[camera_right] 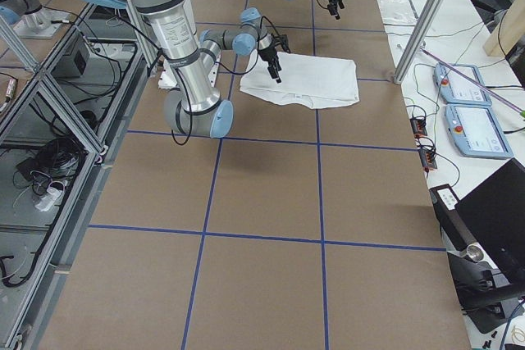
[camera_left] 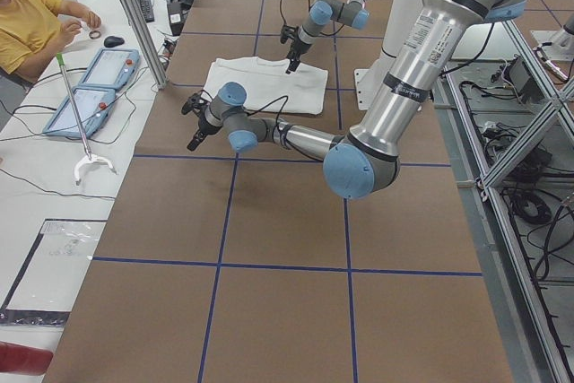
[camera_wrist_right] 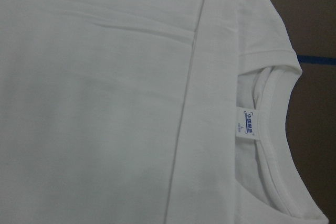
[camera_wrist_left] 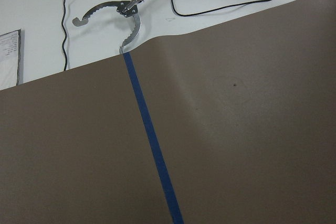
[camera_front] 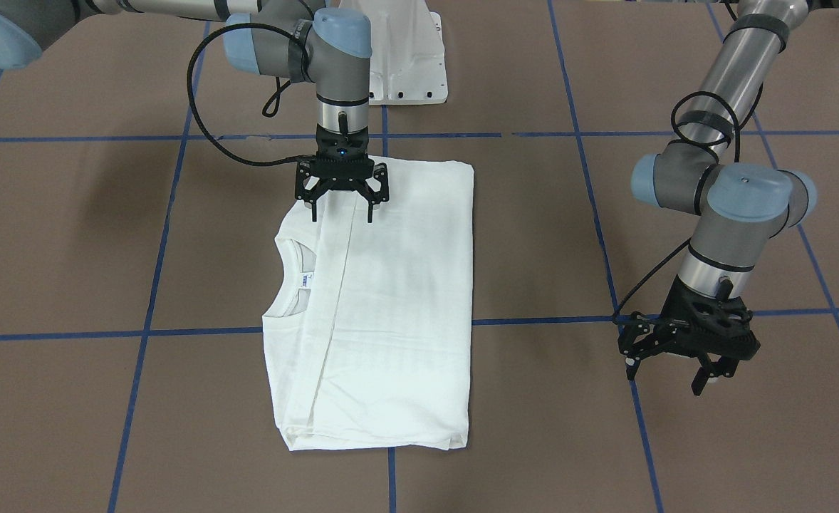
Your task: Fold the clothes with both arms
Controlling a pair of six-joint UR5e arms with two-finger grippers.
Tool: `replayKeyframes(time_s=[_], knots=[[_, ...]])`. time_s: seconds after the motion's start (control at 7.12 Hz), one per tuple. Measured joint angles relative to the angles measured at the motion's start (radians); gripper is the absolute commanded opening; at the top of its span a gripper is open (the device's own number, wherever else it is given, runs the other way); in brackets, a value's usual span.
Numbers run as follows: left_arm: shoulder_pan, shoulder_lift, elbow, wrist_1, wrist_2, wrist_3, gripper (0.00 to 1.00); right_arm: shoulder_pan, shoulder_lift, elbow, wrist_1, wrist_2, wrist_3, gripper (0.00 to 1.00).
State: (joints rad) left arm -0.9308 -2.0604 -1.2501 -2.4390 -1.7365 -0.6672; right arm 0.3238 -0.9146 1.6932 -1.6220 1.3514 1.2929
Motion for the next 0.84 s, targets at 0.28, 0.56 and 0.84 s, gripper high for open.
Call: replayKeyframes(time_s=[0.28,0.56,0.84], knots=[[0.001,-0.001,-0.001,0.0,0.0,0.0,1.0,-0.012,0.006,-0.007,-0.064,0.026,-0.036,1.0],[0.001,-0.001,-0.001,0.0,0.0,0.0,1.0,-0.028,0.004,-0.014,-0.077,0.026,-0.041,1.0],[0.001,-0.001,-0.002,0.0,0.0,0.0,1.0,-0.035,0.004,-0.021,-0.077,0.025,-0.039,1.0]])
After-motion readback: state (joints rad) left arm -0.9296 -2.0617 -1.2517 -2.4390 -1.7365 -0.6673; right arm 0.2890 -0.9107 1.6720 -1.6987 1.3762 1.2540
